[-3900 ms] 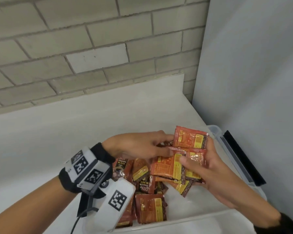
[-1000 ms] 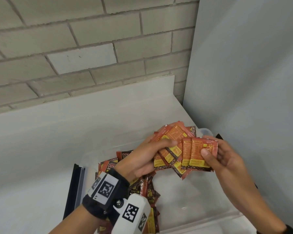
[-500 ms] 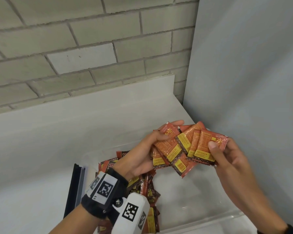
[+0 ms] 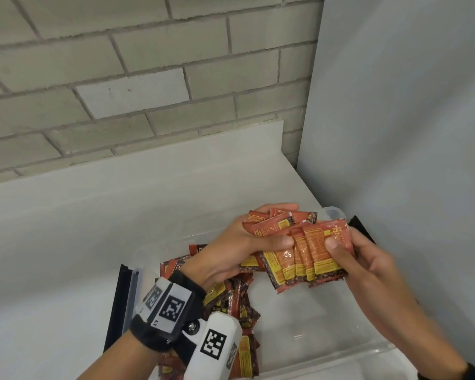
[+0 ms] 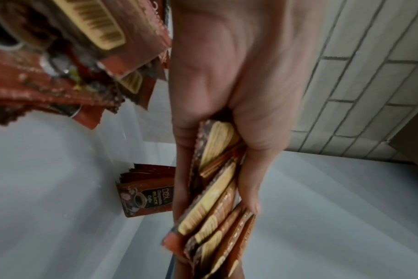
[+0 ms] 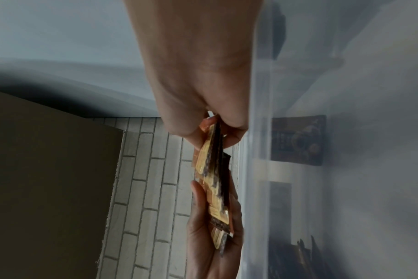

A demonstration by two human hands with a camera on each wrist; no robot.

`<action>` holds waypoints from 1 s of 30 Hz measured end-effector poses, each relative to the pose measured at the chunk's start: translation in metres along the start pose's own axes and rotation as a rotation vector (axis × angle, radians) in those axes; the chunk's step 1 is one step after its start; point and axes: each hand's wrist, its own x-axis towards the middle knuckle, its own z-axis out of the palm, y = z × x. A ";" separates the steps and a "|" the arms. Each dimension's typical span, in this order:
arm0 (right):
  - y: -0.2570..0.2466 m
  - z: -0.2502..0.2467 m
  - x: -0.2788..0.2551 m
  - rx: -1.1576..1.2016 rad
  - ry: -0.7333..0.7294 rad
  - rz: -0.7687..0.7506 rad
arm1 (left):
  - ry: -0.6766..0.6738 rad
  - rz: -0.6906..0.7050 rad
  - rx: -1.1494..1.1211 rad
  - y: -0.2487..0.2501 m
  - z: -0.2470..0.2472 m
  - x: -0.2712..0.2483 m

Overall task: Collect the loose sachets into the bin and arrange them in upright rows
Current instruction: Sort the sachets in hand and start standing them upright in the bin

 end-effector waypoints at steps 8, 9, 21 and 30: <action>0.001 -0.001 0.000 -0.061 -0.038 0.091 | 0.000 -0.011 -0.001 0.000 0.001 -0.001; 0.001 0.000 0.000 -0.060 -0.036 0.093 | -0.004 -0.006 -0.027 0.000 0.001 -0.001; 0.002 0.001 0.001 0.013 0.004 0.057 | 0.107 0.048 0.023 0.002 -0.002 0.000; 0.003 -0.001 0.003 0.097 -0.025 0.047 | 0.121 0.088 -0.197 0.000 -0.001 0.001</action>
